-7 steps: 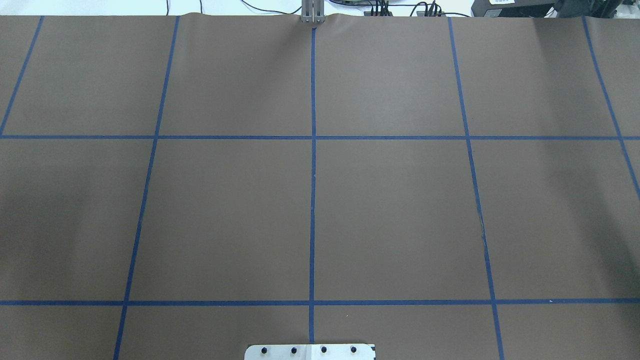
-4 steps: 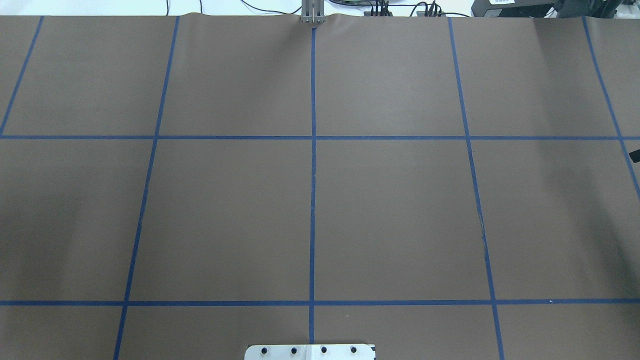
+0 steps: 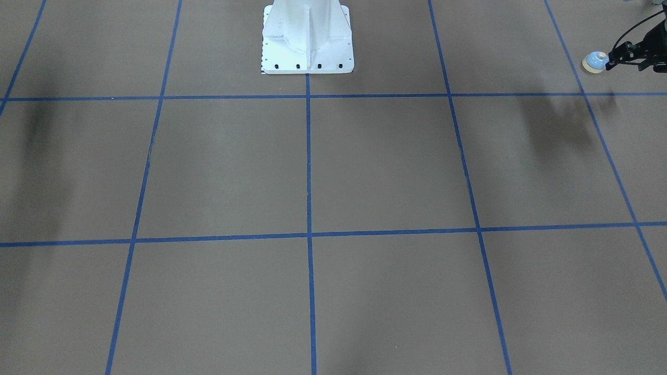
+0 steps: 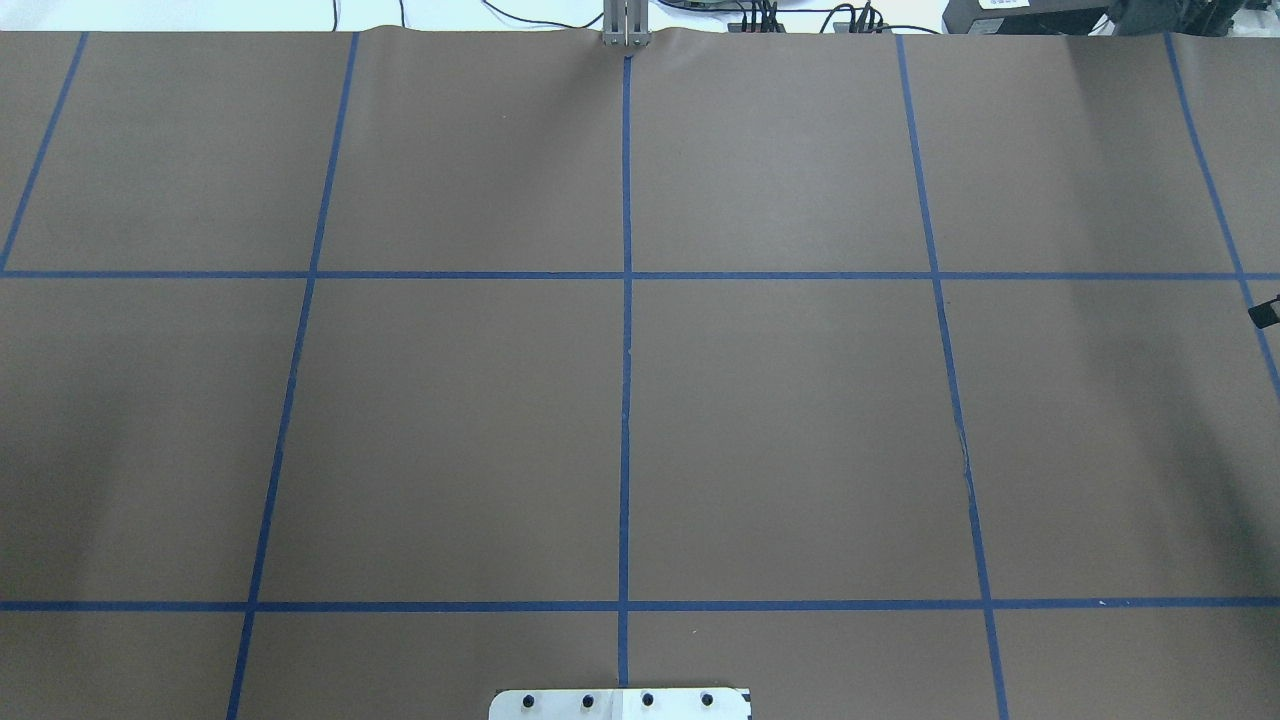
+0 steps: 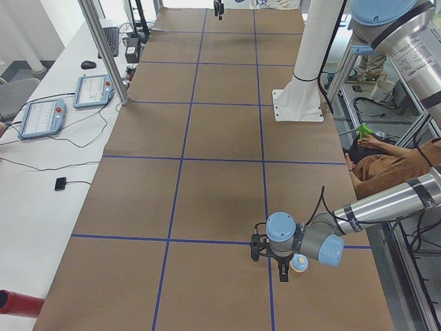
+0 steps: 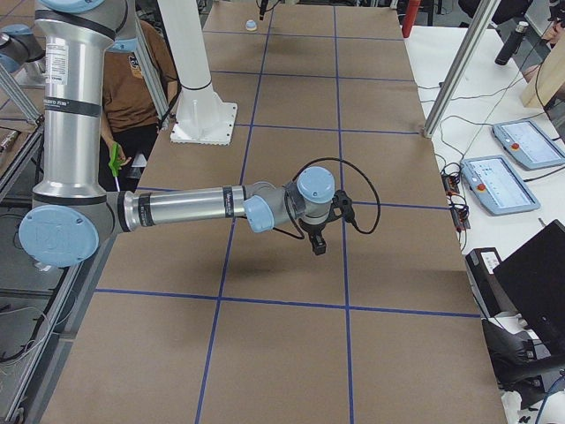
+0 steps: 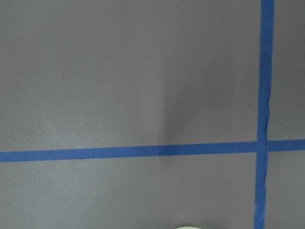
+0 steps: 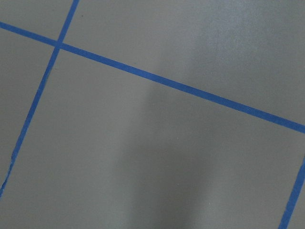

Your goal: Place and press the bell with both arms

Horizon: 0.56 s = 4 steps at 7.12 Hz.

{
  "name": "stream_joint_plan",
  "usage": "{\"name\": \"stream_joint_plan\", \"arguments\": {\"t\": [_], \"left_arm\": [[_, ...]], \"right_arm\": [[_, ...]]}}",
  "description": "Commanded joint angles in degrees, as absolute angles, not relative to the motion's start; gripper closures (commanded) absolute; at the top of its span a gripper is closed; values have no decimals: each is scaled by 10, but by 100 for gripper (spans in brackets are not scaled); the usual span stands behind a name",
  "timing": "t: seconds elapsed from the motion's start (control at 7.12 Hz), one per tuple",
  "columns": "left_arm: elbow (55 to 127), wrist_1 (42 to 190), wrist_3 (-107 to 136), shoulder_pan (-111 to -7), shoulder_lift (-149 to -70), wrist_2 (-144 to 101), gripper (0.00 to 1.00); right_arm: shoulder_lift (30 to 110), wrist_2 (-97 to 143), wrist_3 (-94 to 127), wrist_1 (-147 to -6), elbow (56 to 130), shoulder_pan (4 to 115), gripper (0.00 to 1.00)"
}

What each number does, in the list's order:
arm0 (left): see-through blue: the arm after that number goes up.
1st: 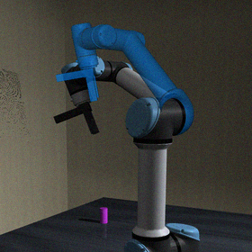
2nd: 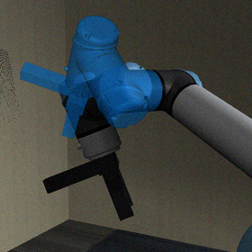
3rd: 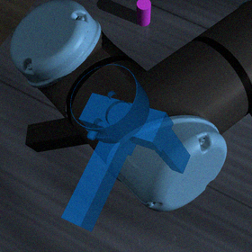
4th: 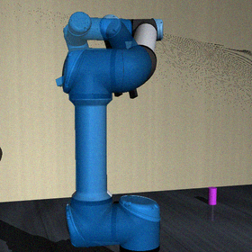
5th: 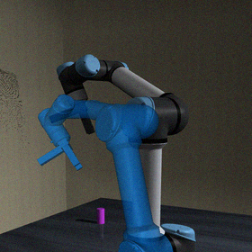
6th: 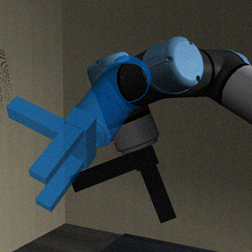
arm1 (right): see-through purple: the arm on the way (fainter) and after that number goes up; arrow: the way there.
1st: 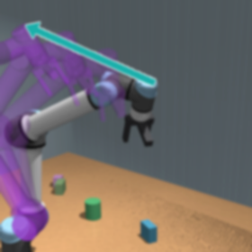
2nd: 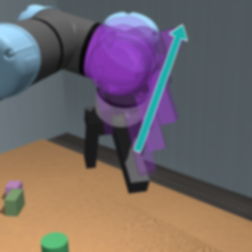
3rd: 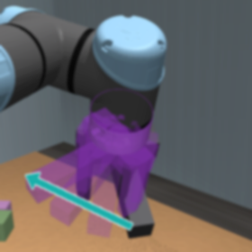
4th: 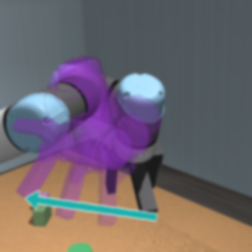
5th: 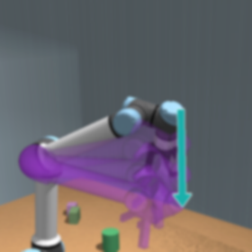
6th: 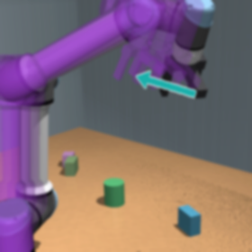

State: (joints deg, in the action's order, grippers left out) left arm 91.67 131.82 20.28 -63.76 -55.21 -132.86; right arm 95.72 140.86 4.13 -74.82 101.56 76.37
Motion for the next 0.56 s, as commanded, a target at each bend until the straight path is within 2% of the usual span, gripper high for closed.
{"name": "stream_joint_plan", "arguments": {"t": [0.0,0.42], "left_arm": [[914,1332,218,-600,-552,-1332,0],[911,1384,306,-531,-552,-1329,0]], "right_arm": [[957,1409,41,-748,1016,753,0],[957,1409,42,-747,1016,745,0]]}}
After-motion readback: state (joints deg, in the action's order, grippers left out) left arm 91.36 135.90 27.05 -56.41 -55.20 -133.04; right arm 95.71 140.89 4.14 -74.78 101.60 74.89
